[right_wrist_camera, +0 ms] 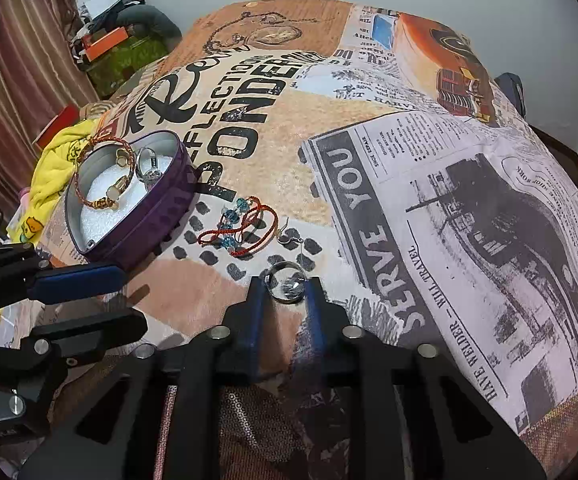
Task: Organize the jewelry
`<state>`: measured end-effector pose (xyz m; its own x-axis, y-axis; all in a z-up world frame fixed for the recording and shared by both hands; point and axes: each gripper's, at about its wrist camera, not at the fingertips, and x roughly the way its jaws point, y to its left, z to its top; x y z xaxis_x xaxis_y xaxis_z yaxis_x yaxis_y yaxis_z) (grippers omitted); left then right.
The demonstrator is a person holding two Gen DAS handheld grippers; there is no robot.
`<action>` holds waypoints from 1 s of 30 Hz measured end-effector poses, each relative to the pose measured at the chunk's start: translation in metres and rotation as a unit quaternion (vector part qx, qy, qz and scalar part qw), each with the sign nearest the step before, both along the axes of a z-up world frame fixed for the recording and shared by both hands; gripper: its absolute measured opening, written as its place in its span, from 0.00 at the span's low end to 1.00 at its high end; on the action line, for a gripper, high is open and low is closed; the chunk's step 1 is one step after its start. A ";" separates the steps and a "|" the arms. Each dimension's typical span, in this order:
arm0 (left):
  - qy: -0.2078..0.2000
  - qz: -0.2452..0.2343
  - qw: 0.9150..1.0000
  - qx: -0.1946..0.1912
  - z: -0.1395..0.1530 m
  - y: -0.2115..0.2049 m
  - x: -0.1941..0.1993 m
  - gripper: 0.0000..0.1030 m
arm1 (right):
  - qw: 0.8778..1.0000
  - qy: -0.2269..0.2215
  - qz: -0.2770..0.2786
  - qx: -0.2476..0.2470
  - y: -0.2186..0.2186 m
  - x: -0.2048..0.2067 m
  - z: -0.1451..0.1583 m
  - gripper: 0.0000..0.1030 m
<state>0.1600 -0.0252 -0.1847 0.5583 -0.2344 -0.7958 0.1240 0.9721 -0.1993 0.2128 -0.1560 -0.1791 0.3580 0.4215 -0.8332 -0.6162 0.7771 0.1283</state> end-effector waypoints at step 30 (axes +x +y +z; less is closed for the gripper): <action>0.020 -0.043 0.998 0.040 -0.027 -0.060 0.064 0.07 | 0.996 -0.042 -0.079 0.031 -0.072 -0.011 0.031 0.18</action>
